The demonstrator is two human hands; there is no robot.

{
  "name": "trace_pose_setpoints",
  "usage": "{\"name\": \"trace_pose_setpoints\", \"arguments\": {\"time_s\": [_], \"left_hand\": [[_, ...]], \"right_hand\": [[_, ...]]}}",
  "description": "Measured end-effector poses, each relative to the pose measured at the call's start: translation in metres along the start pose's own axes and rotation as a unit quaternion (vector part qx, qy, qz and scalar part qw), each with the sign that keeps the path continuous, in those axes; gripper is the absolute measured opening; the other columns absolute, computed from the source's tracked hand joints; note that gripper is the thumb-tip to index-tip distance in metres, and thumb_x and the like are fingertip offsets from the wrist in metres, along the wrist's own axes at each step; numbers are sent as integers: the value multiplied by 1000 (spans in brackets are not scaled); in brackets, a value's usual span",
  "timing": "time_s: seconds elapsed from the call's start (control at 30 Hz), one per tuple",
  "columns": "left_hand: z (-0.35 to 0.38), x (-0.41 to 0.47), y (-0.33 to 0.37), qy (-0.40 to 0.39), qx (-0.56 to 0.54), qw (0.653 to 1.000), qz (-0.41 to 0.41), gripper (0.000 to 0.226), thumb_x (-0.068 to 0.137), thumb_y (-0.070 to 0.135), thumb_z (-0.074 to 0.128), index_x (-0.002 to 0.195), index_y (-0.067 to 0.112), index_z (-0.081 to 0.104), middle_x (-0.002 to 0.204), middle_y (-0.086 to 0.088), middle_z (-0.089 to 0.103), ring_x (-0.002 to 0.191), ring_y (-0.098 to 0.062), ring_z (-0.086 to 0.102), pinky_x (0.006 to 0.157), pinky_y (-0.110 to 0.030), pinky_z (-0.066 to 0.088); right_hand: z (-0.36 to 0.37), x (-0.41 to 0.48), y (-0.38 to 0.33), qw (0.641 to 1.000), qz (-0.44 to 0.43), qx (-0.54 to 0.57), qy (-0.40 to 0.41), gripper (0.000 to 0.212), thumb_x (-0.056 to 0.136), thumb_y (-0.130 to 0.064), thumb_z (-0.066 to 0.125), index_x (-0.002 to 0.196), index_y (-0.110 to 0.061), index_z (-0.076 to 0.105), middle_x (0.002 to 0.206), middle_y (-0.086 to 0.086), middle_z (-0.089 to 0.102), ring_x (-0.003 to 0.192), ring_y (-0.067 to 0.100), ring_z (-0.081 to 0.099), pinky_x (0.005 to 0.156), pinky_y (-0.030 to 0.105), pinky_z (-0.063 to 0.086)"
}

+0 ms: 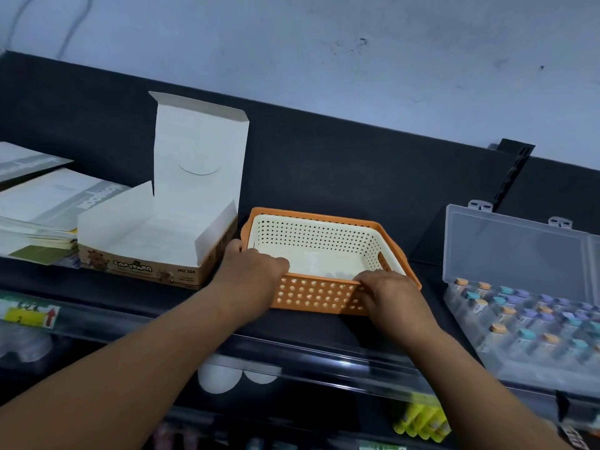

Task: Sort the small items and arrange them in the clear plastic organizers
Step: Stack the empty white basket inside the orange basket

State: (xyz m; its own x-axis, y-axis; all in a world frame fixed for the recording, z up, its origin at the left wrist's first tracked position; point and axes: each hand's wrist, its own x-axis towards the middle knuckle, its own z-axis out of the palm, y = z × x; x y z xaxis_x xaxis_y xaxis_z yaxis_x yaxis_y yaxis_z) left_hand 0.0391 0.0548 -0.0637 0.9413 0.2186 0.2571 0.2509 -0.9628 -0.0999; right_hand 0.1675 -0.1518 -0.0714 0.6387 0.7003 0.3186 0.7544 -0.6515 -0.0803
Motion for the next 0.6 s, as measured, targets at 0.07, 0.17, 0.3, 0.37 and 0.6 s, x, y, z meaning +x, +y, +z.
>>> {"name": "trace_pose_setpoints", "arguments": {"time_s": [0.07,0.17,0.3,0.37,0.6], "left_hand": [[4,6,-8,7,12,1000,1,33,87,9,46,114,27,52,108,1,63,106,-23,53,103,-43,26],[8,10,-11,17,26,999,6,32,89,12,46,119,25,51,111,-1,62,104,-23,54,99,-40,33],[16,10,-15,61,23,998,26,30,91,17,50,121,21,52,110,-5,64,99,-25,58,93,-40,40],[22,9,-16,82,8,996,32,28,88,14,55,115,17,57,103,-7,66,93,-27,59,89,-40,41],[10,-6,3,133,-69,988,42,42,67,14,78,107,5,67,97,-15,68,88,-34,63,79,-48,53]], "right_hand": [[2,-1,-2,1000,5,-6,11,20,93,-26,56,110,-26,67,103,-3,70,97,22,62,90,38,47],[6,1,-8,1000,16,-18,16,25,95,-26,51,117,-27,64,108,-3,69,98,21,61,92,38,46],[10,3,-13,999,32,-27,29,25,95,-24,50,116,-25,64,106,0,69,95,24,61,88,38,45],[9,4,-13,999,37,-35,15,26,96,-24,48,119,-27,62,108,-1,68,97,23,60,89,38,43],[-14,-16,-18,999,36,11,-3,43,98,-37,48,139,-26,47,134,-2,54,122,21,46,106,37,33]]}}
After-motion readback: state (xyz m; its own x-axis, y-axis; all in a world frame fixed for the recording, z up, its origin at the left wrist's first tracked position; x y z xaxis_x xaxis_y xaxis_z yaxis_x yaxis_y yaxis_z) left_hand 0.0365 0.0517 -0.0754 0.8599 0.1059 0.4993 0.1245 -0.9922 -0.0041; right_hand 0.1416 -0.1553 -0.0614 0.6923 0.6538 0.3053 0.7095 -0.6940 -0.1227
